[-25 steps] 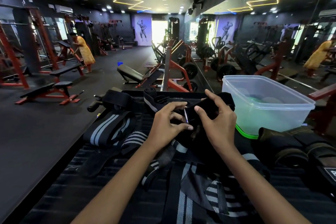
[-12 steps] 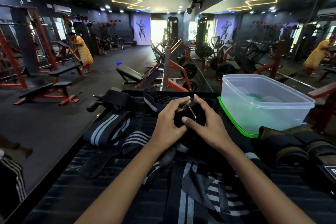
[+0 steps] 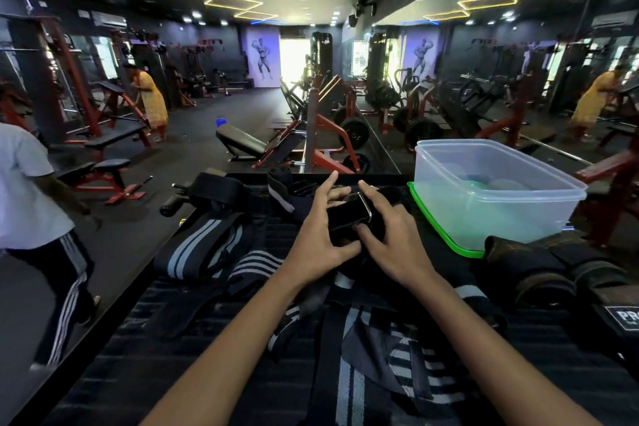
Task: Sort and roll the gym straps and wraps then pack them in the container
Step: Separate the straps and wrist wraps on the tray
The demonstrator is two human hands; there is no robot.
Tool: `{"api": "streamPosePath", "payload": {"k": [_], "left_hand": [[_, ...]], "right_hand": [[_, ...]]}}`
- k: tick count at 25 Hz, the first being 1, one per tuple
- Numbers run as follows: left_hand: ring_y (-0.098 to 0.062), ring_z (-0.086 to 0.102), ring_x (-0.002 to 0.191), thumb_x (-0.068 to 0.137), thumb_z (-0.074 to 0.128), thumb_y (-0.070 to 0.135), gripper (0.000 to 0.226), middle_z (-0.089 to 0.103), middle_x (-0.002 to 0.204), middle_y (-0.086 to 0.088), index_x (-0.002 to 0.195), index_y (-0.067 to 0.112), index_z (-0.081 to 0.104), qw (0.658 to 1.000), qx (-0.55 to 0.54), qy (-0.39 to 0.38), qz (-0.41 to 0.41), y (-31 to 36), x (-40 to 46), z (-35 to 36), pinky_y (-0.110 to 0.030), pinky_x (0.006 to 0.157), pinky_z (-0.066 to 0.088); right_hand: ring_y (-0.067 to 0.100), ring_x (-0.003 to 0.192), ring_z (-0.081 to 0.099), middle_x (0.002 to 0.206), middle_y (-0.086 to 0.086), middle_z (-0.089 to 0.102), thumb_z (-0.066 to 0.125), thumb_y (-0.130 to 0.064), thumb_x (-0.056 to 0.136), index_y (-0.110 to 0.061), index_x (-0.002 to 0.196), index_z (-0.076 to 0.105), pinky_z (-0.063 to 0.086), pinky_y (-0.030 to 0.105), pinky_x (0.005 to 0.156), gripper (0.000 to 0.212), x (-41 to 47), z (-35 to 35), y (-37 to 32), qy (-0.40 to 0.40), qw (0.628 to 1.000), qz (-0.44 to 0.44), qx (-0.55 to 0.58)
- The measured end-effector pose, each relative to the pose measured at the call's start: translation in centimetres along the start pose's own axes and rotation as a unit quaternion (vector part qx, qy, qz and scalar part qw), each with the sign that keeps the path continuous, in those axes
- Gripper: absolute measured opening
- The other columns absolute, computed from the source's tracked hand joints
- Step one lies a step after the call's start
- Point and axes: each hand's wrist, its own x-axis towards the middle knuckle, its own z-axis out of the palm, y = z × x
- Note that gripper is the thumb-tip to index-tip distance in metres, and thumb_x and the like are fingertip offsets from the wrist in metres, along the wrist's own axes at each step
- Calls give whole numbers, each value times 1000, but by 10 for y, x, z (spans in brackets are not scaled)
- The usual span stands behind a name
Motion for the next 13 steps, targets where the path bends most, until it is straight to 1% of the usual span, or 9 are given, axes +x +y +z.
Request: {"api": "streamPosePath", "payload": {"k": [2,4,5,7,8,9,10,11,13], "left_hand": [[5,48,120,68,76,5,105,55,128,1,151,15,13,999,-1,35,-16,0,-3,6,-9,99,36],[7,53,111,67,75,-4,107,60,118,3,152,15,12,997,-16,78,-24,1,-5,10,-6,92,38],[5,56,108,67,75,-5,107,61,114,5,151,16,12,995,-21,95,-23,1,-5,10,-7,91,39],[2,58,104,66,76,-3,108,61,109,9,151,18,13,993,-23,115,-20,1,-6,10,-10,90,43],[1,59,102,65,77,-2,107,60,109,8,150,19,16,992,-26,120,-22,2,-6,10,-12,89,45],[1,59,101,65,78,-1,105,60,109,7,149,21,20,992,-26,123,-24,4,-6,10,-13,88,46],[0,59,101,64,80,1,100,59,111,5,147,22,27,992,-22,124,-24,5,-5,10,-14,88,47],[-2,59,103,64,81,4,94,58,113,4,143,22,34,992,-11,123,-22,6,-3,10,-16,90,47],[-7,57,108,63,82,7,86,56,117,3,137,22,41,993,1,115,-28,5,-1,10,-11,91,44]], "right_hand": [[10,86,44,108,9,54,56,-23,92,-45,145,33,34,15,73,62,-2,3,-2,9,1000,-15,1],[3,80,41,100,8,54,55,-23,92,-45,141,40,32,7,72,55,-4,4,-5,23,999,-27,9],[2,78,40,94,6,52,55,-24,93,-46,139,42,33,8,71,53,-5,5,-7,29,999,-29,14],[7,78,44,84,1,47,54,-28,94,-47,138,43,35,20,69,49,-9,5,-13,42,999,-22,5],[11,78,48,81,0,47,52,-30,95,-46,139,43,36,26,69,47,-11,5,-16,51,998,-13,-23],[16,77,53,79,1,51,51,-33,96,-43,139,44,37,29,65,46,-12,5,-18,72,994,-14,-83],[22,69,57,73,3,55,49,-36,95,-40,139,48,37,29,57,43,-11,5,-18,105,979,-35,-172],[24,55,58,63,5,56,47,-38,94,-34,135,54,33,27,48,42,-9,4,-18,139,954,-65,-259],[23,34,47,44,3,50,41,-40,88,-24,122,67,20,21,42,46,-5,1,-20,175,909,-114,-361]]}}
